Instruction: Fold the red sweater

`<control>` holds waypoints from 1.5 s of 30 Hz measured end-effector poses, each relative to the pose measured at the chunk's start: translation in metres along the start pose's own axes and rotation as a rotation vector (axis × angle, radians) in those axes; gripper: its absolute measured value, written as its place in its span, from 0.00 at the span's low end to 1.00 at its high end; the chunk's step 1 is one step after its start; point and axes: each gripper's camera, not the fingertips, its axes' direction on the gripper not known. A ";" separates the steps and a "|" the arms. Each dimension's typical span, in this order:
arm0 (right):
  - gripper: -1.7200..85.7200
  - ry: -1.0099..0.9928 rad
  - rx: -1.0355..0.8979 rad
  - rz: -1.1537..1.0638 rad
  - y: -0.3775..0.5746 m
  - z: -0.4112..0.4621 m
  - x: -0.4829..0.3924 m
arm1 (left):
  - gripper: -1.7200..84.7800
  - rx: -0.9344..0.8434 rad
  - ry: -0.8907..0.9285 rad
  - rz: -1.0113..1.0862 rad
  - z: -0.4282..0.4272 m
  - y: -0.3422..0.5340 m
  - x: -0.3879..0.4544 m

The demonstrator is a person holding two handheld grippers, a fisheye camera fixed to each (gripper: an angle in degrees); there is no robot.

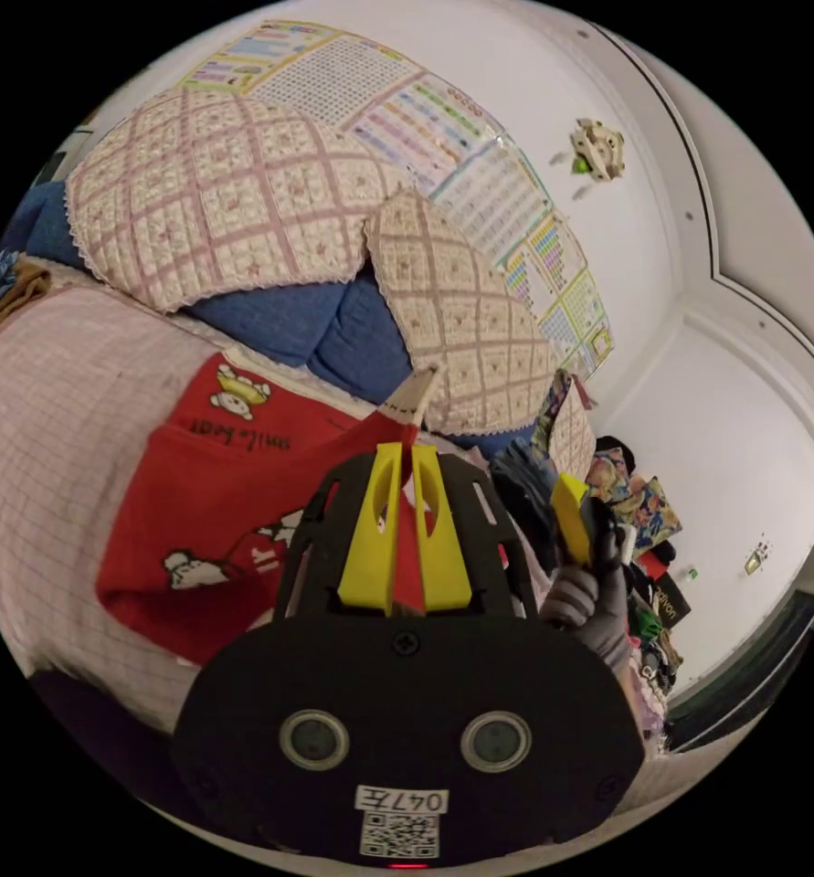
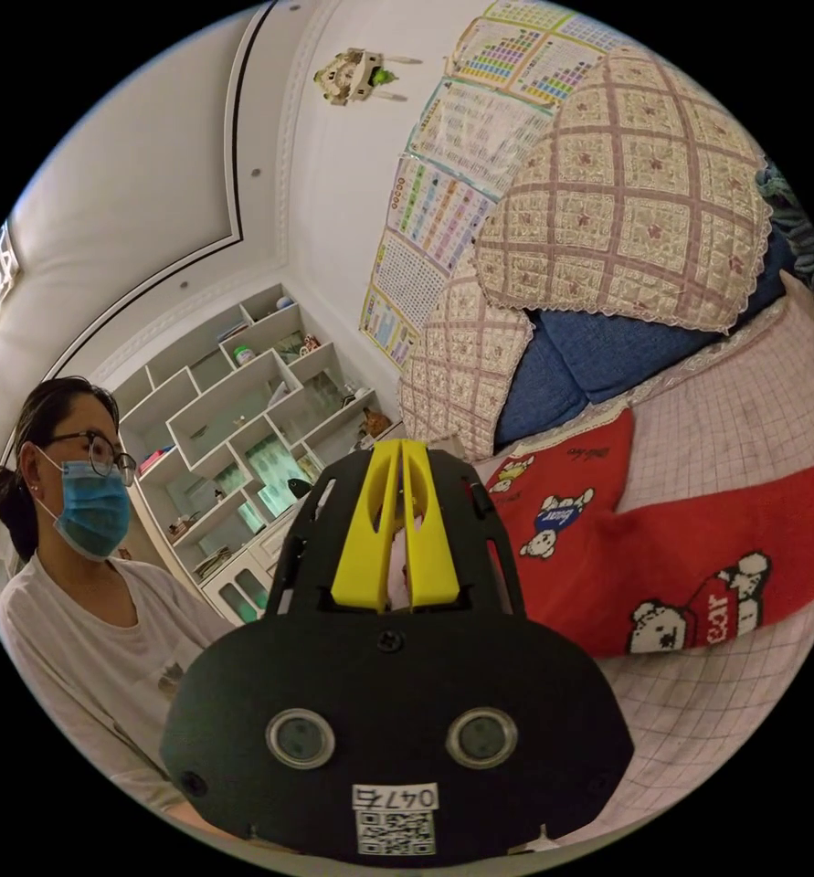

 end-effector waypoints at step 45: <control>0.02 0.398 -0.662 -0.545 0.012 0.567 -0.119 | 0.01 0.079 -0.207 -0.338 -0.034 -0.081 -0.114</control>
